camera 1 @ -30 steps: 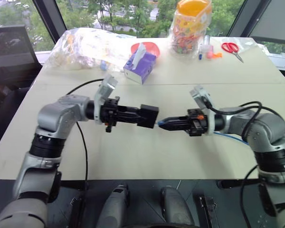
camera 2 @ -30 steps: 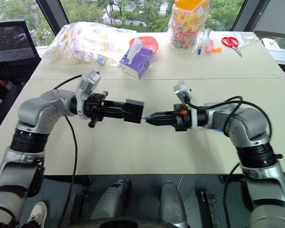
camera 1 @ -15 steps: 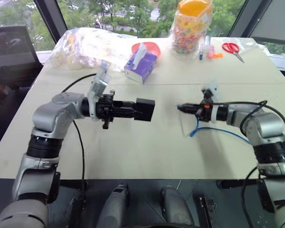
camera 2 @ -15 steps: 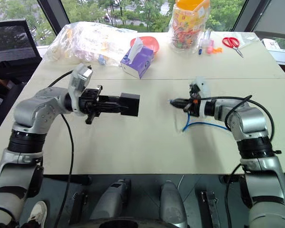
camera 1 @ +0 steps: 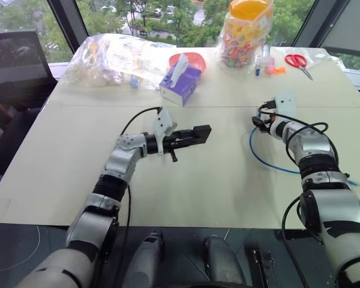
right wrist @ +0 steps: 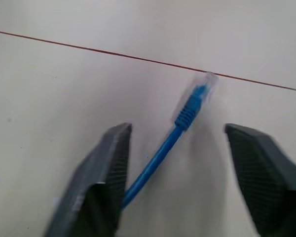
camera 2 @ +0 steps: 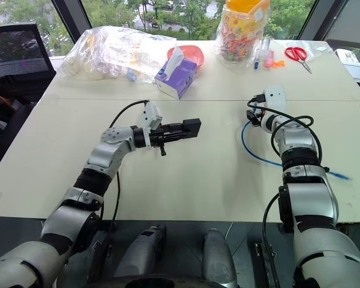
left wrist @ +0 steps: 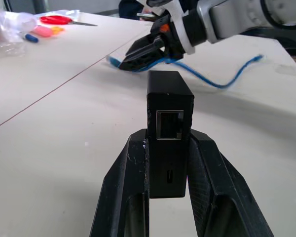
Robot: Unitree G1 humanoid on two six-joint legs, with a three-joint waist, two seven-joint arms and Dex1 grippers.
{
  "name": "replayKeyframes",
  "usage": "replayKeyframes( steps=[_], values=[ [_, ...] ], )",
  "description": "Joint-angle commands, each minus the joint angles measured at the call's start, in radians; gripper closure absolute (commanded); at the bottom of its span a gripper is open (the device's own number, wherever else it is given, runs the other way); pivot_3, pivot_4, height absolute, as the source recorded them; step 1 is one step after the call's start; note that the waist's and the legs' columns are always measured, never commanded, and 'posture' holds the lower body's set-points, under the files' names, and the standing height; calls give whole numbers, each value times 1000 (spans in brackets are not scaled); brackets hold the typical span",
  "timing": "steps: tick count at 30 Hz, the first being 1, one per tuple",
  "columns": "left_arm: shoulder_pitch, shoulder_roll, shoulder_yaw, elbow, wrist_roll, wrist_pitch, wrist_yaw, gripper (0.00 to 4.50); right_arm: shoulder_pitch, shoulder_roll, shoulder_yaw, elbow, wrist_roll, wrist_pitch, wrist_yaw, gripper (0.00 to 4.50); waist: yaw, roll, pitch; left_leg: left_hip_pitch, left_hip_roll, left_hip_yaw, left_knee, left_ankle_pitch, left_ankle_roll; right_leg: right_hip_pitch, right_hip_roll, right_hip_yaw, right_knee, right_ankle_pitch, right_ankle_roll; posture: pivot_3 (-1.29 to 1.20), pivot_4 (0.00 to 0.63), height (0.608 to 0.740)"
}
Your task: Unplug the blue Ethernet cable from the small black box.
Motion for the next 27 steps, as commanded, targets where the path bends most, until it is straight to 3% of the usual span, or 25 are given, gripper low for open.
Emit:
replayKeyframes(
  steps=[1, 11, 13, 20, 23, 27],
  values=[
    [-70, -54, 31, 120, 30, -95, 78, 4020, 29, -18, -89, -134, 28, 18, -46, 45, 2, 0, 0, 0, 0, 0, 0, 0, 0, 0, 0, 0, 0, 0, 0, 0, 150, 728],
    [-165, -133, 73, 445, 69, -237, 158, 4020, 466, 24, -278, -1028, 260, 417, -83, 45, 0, 0, 0, 0, 0, -1, 1, -1, 1, 1, 0, 0, 1, -1, 3, 0, 150, 728],
    [-164, -139, 84, 495, 71, -245, 159, 2993, 543, 45, -297, -1175, 288, 480, -112, 0, 4, 0, 0, 0, 0, -1, 1, -1, 1, 1, 0, 0, 1, -1, 3, 0, 150, 728],
    [-137, -76, 94, 527, 91, -264, 106, 109, 647, 73, -342, -1427, 417, 628, -111, 0, 3, 0, 0, 1, 0, -1, 3, -1, 1, 3, 0, 0, 1, -1, 1, 0, 150, 728],
    [-107, -27, 93, 486, 98, -254, 56, 46, 687, 55, -369, -1483, 495, 676, -67, 0, 4, 0, -1, 1, 0, -1, 3, -1, 1, 3, 0, 0, 1, -1, 1, 0, 150, 728],
    [-24, 61, 111, 287, 57, -150, -15, 46, 799, -13, -400, -1548, 583, 698, 45, 0, 0, 1, -1, 1, 0, -1, 2, -1, 2, 3, 0, 0, 1, -1, 2, 0, 150, 728]
  ],
)
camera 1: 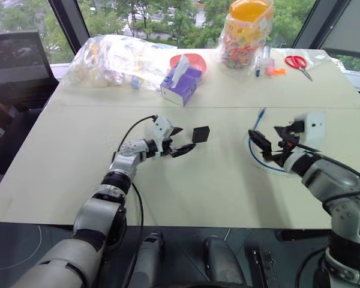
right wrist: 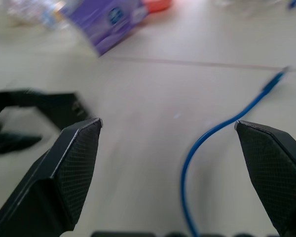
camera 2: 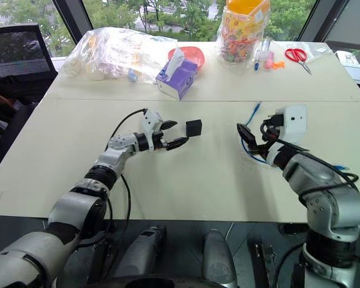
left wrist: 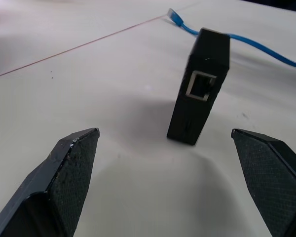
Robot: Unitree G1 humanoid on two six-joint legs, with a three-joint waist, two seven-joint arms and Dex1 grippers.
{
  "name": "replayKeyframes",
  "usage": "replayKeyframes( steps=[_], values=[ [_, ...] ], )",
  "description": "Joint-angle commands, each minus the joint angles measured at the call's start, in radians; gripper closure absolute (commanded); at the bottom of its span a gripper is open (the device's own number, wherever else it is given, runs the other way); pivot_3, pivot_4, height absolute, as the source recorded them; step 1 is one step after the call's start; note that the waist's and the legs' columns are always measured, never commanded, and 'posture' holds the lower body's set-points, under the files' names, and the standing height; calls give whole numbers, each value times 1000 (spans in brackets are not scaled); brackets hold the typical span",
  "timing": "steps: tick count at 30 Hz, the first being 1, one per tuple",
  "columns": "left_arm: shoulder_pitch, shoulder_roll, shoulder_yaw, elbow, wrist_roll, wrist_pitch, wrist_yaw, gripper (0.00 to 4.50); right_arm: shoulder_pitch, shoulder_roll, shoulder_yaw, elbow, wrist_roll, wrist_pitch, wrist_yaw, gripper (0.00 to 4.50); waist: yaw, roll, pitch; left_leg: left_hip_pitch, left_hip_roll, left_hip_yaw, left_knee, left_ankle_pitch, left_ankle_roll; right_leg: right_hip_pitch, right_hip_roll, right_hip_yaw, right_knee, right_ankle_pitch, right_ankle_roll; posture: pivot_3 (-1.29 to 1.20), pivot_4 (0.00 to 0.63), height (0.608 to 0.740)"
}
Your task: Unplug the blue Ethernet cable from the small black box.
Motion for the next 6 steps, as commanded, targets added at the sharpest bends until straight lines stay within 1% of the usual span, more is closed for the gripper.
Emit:
replayKeyframes(
  steps=[1, 3, 6],
  values=[
    [66, 59, 24, -201, -45, 106, -49, 46, 60, -55, -40, -66, 54, -13, 84, 0, -1, 0, 0, 0, 0, 0, 0, 0, 0, 0, 0, 0, 0, 0, 0, 0, 150, 728],
    [129, 91, 21, -359, -76, 189, -70, 46, 100, -92, -38, -64, 55, -39, 135, 0, 2, 0, 0, 0, 0, 0, 0, 0, 0, 0, 0, 0, 0, 0, 0, 0, 150, 728],
    [196, 127, 31, -544, -119, 331, -58, 46, 111, -133, -40, -46, 70, -51, 185, 0, 4, 0, 0, 0, 0, 0, 1, 0, 0, 1, 0, 0, 0, -2, -5, 0, 150, 728]
  ],
)
